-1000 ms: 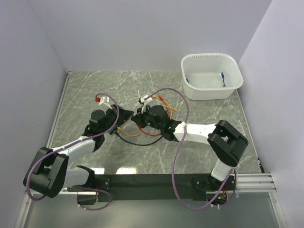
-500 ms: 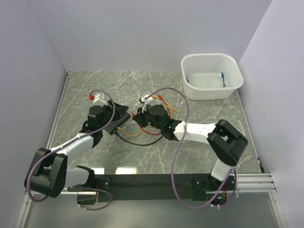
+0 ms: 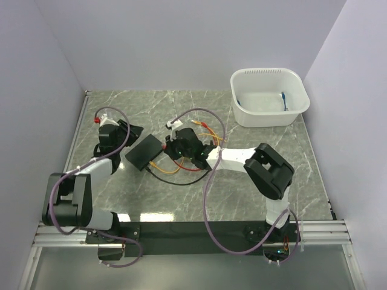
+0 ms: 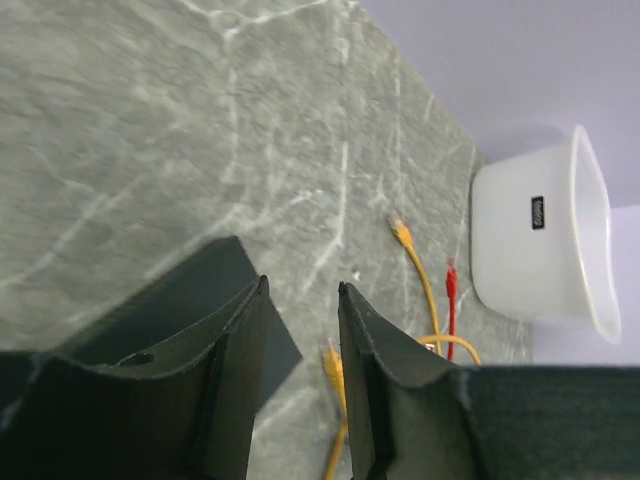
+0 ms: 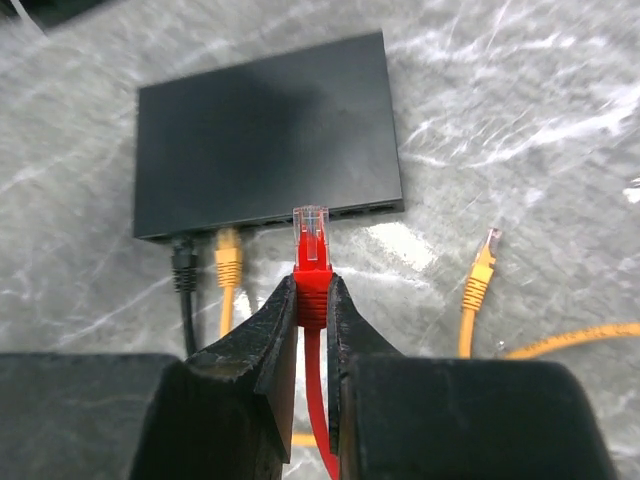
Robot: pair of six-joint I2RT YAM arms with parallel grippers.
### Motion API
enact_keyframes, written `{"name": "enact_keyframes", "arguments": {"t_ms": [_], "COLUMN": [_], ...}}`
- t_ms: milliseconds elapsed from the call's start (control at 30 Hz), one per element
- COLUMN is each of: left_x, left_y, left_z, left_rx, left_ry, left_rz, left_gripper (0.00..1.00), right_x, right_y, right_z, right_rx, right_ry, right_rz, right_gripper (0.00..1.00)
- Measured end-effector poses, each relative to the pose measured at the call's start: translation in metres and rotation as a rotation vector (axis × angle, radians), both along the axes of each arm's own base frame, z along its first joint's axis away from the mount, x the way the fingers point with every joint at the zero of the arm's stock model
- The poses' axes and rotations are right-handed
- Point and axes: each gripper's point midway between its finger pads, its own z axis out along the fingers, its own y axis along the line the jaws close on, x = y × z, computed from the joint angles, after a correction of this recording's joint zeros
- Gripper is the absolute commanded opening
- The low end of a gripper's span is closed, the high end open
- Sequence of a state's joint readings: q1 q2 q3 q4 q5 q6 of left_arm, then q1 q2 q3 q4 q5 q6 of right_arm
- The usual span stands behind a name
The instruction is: Insert the plug into the switch port
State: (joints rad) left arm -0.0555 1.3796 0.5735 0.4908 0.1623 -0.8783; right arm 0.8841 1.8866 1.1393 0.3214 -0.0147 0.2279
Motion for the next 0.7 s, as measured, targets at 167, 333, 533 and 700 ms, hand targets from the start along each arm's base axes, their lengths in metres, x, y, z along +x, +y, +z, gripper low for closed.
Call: {"name": "enact_keyframes", "arguments": {"t_ms": [167,333,533,700], "left_x": [0.011,0.012,0.022,0.024], "left_y": [0.022,0.033,0.033,0.029], "left_z": [-0.027,-0.055,-0.063,-0.070], "left_rx": [-0.026,-0.049,-0.071,-0.084], "left_ry": [0.062,0.126,0.126,0.123], "left_rz": [0.013,0.012,-0.021,-0.047], "left_gripper": [0.36,0.35,0.34,0.33], "right_x": [0.002,0.009,0.008,-0.002], "right_y": [-0.002,0.000,0.008,0.012], "right_z": [-0.025,-0.037,-0.041,-0.054], "right_rx": [-0.075,-0.161,-0.234,-0.302], "right_ry": [0.055,0.074,0.080,0.105], "right_rz": [-0.015,-0.037,-0.038,-0.019], "right_gripper": [0.00,0.00,0.00,0.00]}}
